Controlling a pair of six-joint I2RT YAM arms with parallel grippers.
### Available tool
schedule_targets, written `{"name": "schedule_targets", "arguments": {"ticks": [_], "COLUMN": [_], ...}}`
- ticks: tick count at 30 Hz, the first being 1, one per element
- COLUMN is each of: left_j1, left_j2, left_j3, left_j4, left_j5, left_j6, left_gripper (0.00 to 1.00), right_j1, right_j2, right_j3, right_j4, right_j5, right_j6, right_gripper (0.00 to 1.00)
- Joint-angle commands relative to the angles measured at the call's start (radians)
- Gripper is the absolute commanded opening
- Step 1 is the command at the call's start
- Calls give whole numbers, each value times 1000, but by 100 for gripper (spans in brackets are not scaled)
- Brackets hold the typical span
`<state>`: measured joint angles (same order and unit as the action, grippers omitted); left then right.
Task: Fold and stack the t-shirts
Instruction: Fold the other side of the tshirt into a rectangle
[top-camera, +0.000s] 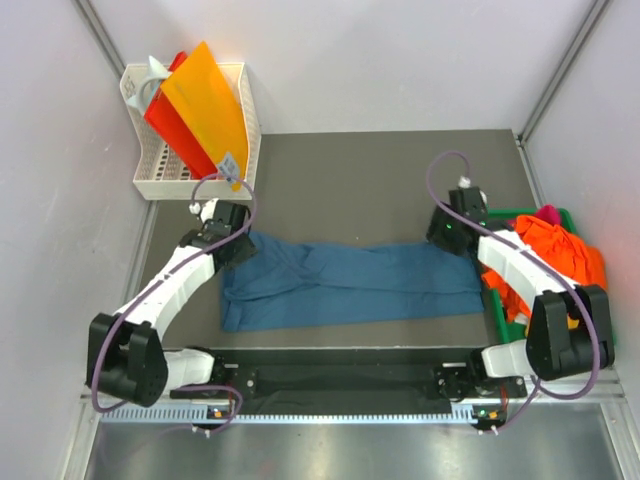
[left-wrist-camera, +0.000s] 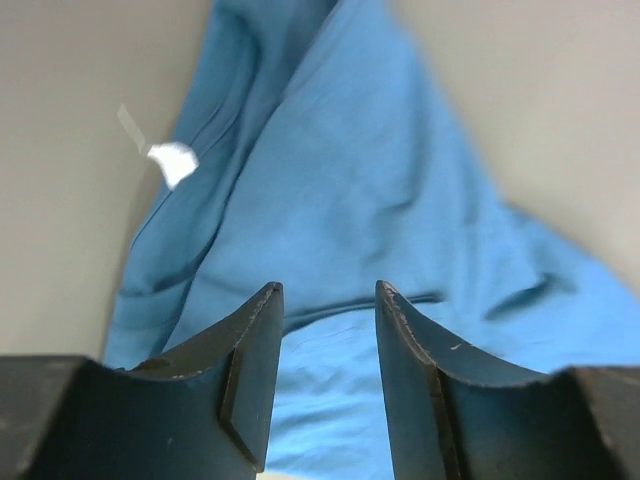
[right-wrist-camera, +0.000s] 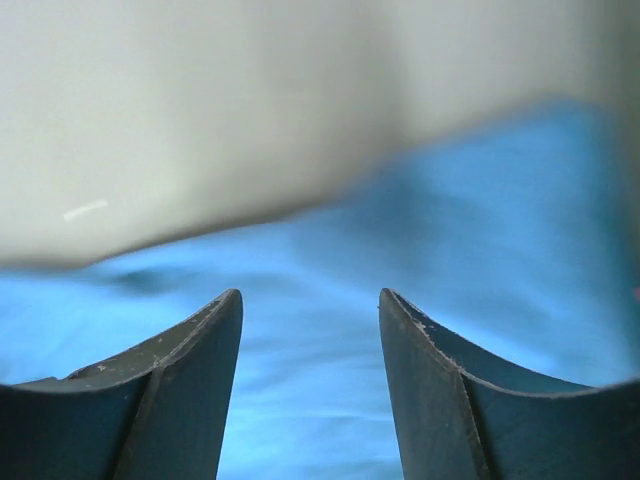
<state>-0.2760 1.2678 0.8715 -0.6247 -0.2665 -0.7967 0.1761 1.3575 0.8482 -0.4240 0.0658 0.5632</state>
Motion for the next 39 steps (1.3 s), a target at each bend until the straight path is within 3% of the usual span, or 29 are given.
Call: {"name": "schedule_targets", "arguments": {"ticks": [1, 4, 8, 16, 25, 32, 39], "left_j1": [-2, -2, -2, 11, 17, 20, 17], "left_j2": [17, 132, 257, 398, 416, 429, 239], "left_j3": [40, 87, 123, 150, 116, 78, 67], "left_j4": [118, 92, 77, 117, 137, 152, 200], "left_j5": [18, 38, 44, 52, 58, 98, 159], "left_j6": [68, 99, 100, 106, 108, 74, 91], "left_gripper": [47, 44, 39, 39, 39, 38, 41], "right_j1": [178, 369, 524, 729, 818, 830, 754], "right_j2": [44, 123, 256, 393, 433, 558, 460], "right_j3": [182, 250, 331, 469, 600, 649, 557], "right_j4": [45, 37, 30, 31, 40, 39, 62], "right_j5": [-127, -118, -69, 9, 57, 43, 170], "right_j6": [-65, -75, -103, -154, -175, -180, -106], "right_gripper": [57, 57, 56, 55, 55, 54, 52]}}
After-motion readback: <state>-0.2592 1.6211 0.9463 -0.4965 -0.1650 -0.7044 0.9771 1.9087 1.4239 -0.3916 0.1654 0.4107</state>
